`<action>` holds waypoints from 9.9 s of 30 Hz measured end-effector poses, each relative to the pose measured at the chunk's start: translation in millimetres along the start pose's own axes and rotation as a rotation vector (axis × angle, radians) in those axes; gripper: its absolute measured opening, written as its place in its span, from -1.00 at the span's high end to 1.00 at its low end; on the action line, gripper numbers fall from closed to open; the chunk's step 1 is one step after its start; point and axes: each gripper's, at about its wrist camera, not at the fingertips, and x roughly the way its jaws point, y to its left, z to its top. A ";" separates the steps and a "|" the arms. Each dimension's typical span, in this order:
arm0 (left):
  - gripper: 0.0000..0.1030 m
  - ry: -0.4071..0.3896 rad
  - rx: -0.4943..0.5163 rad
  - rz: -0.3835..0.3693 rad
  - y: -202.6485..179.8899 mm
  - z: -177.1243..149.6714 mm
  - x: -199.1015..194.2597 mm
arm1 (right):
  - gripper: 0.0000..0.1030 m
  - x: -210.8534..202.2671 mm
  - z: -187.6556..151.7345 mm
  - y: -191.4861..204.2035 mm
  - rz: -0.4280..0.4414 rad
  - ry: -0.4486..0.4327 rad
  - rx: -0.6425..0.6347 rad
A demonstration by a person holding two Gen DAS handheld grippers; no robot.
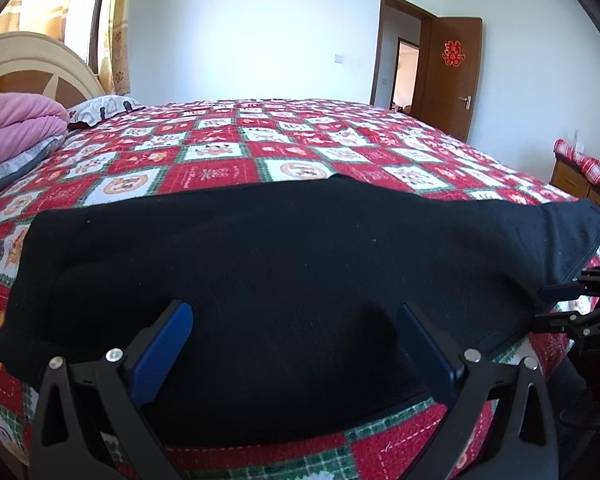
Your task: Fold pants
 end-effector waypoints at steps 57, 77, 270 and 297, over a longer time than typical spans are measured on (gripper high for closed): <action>-1.00 -0.053 -0.288 0.278 181.1 -9.5 -34.6 | 0.03 -162.4 -139.4 -376.1 0.080 -0.490 1.134; -1.00 -0.063 -0.292 0.278 181.1 -9.7 -35.9 | 0.03 -149.6 -144.1 -369.1 0.059 -0.599 1.232; -1.00 0.029 -0.183 0.237 149.7 2.2 -15.3 | 0.22 -11.9 33.4 4.9 0.115 -0.273 0.023; 0.53 0.029 -0.211 0.081 144.6 13.5 -33.6 | 0.17 -8.4 28.2 7.8 0.076 -0.250 -0.014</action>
